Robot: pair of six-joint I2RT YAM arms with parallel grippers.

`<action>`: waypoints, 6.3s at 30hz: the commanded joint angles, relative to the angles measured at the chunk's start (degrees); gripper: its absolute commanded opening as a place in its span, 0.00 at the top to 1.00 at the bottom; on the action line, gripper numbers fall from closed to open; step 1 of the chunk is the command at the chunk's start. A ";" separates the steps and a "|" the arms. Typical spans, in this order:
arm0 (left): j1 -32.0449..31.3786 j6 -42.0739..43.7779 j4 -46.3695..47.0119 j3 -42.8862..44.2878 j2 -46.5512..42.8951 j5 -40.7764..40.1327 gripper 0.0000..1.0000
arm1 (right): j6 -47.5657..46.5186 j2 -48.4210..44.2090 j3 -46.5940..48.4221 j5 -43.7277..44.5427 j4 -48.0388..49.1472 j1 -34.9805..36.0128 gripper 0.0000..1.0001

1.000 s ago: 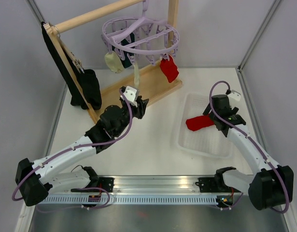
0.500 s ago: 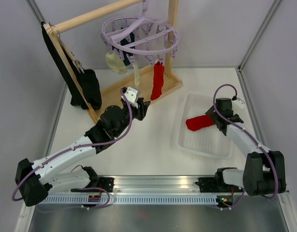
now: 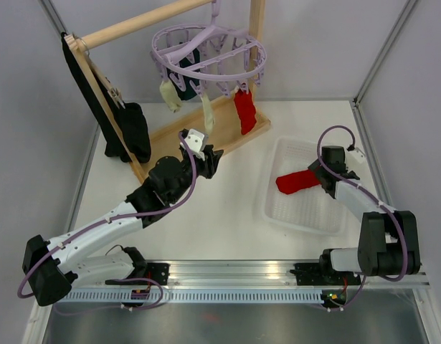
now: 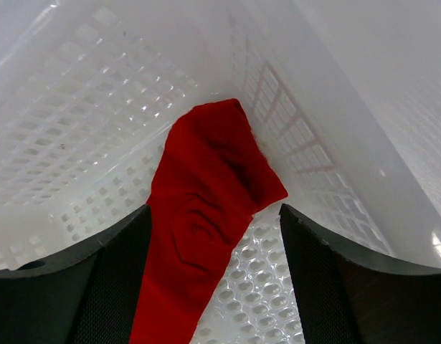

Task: Clip the socks to the hanger
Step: Pick up the sock from the bin.

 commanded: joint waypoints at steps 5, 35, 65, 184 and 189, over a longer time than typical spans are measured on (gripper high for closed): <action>-0.34 -0.69 0.56 0.16 0.51 0.34 0.56 | 1.36 2.66 -1.89 -1.01 5.69 -0.64 0.30; -0.25 0.45 -1.20 1.65 1.65 1.04 0.55 | -9.18 4.69 3.02 -2.32 6.58 -0.64 1.00; 10.10 -16.50 -24.67 42.34 14.91 34.78 0.44 | -34.85 -23.79 28.43 -51.10 -3.09 12.97 1.00; 15.04 -41.62 4.19 4.90 -0.72 42.53 0.98 | -47.60 -18.17 30.01 -31.17 -12.76 42.25 0.84; 15.04 -24.01 3.98 0.78 -5.81 40.43 0.98 | -43.22 -18.61 33.08 -28.70 -16.09 42.16 0.49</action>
